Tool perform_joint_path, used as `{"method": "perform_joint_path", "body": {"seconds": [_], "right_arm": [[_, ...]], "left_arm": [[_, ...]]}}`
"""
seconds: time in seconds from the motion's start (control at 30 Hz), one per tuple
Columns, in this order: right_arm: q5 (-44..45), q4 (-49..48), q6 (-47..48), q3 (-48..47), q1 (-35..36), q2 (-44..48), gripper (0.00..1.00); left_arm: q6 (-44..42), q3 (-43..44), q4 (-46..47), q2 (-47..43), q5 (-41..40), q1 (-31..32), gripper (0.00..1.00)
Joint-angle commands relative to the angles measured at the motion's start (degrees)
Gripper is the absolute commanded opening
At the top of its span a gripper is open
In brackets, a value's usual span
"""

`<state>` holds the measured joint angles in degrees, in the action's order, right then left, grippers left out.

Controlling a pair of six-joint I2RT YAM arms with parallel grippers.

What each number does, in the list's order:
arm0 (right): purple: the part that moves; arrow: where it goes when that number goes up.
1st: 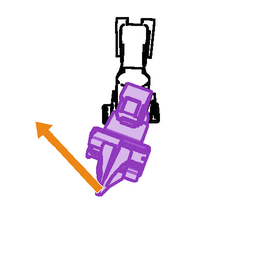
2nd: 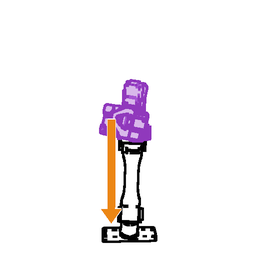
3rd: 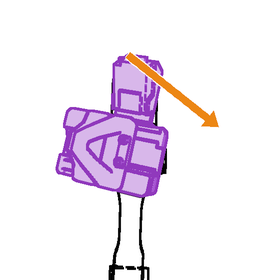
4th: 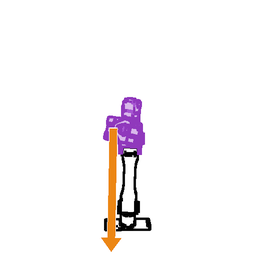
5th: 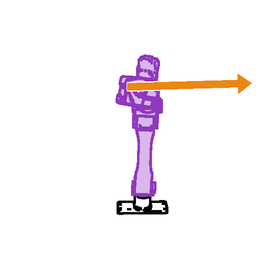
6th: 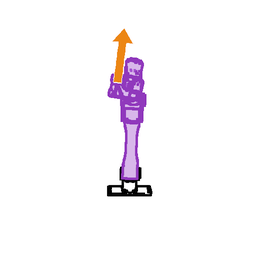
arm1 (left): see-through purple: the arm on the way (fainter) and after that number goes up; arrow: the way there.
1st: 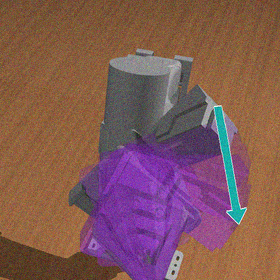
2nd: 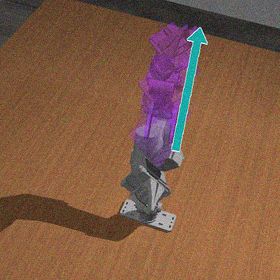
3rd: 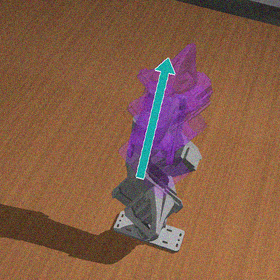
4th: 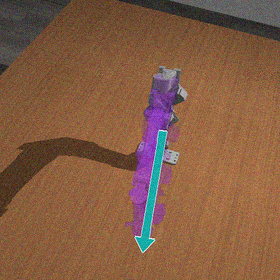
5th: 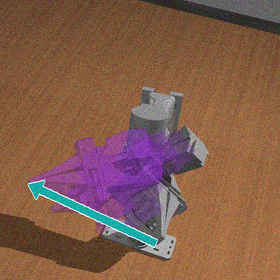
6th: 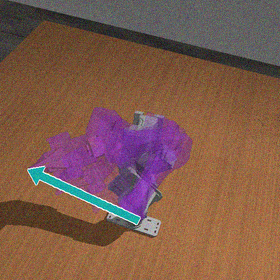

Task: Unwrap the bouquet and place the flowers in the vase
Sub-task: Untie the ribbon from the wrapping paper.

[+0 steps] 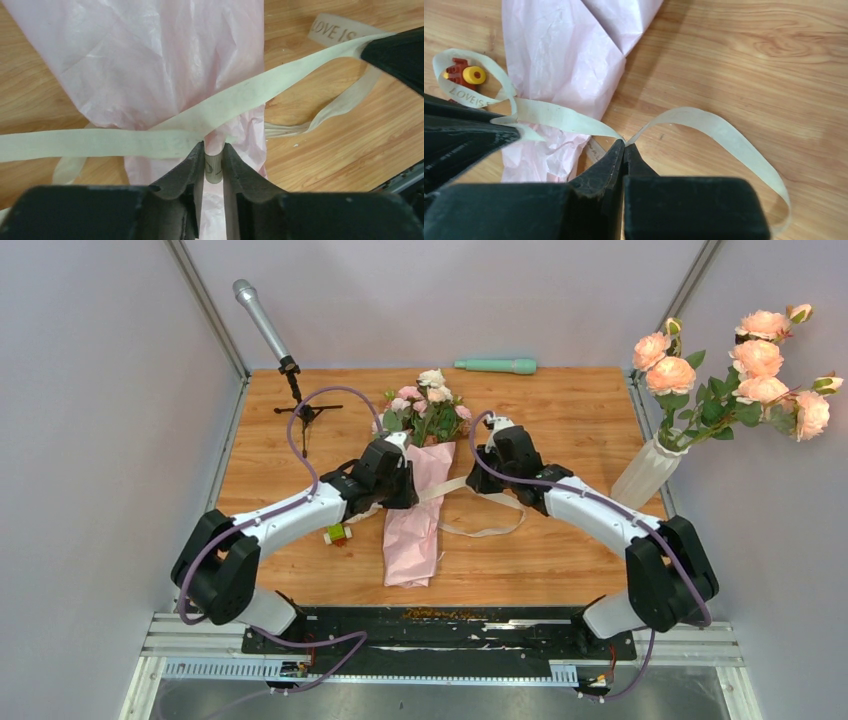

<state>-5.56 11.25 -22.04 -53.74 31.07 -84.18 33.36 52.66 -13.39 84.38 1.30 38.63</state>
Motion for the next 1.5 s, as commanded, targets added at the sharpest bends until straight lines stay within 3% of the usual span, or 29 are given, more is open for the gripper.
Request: {"method": "perform_joint_path", "body": {"seconds": [0.0, 0.07, 0.27, 0.7, 0.87, 1.1, 1.13, 1.2, 1.23, 1.27, 1.33, 1.4, 1.47], "right_arm": [[8.4, 2.0, 3.0, 1.2, 0.3, 5.5, 0.0], [11.1, 3.8, 4.3, 1.4, 0.2, 7.8, 0.0], [22.3, 10.8, 5.7, 0.5, 0.2, 14.1, 0.0], [48.2, 17.3, 6.7, 2.0, -1.5, 26.4, 0.0], [42.4, 18.3, -1.5, 7.7, -9.2, 29.9, 0.0], [43.7, 18.2, -9.1, 17.1, -13.7, 30.9, 0.05], [43.1, 18.2, -9.5, 18.0, -14.6, 31.1, 0.08], [41.8, 18.2, -9.7, 19.3, -16.1, 31.7, 0.18], [41.3, 18.1, -9.5, 19.5, -16.7, 32.0, 0.29], [40.7, 18.2, -9.4, 19.6, -17.0, 32.5, 0.44], [40.0, 18.3, -9.4, 19.6, -17.6, 34.6, 0.62], [39.4, 18.2, -9.0, 19.1, -17.5, 36.9, 0.76], [38.3, 18.2, -7.9, 18.3, -17.6, 38.9, 0.84]], "left_arm": [[-0.1, 0.6, -2.1, -4.7, -4.1, 0.2, 0.22], [-0.7, 0.5, -3.2, -6.1, -5.4, -0.1, 0.12], [-2.2, -0.2, -5.9, -11.5, -5.4, -5.1, 0.02], [-9.3, -3.1, -17.7, -26.7, -11.9, -30.9, 0.0], [-8.9, -5.2, -19.5, -30.6, -15.4, -34.3, 0.0], [-4.4, -11.8, -18.1, -34.4, -22.2, -35.7, 0.01], [-4.3, -12.6, -18.0, -35.4, -22.4, -35.8, 0.04], [-4.6, -12.7, -18.0, -36.5, -22.5, -35.9, 0.31], [-5.1, -12.6, -18.3, -36.7, -22.3, -35.9, 0.58], [-5.5, -12.1, -18.7, -36.9, -21.9, -35.8, 0.67], [-7.0, -10.7, -19.9, -36.8, -21.1, -35.8, 0.91], [-7.8, -9.3, -20.9, -36.9, -19.8, -35.8, 0.99], [-8.6, -8.6, -20.9, -37.4, -17.2, -35.8, 1.0]]}}
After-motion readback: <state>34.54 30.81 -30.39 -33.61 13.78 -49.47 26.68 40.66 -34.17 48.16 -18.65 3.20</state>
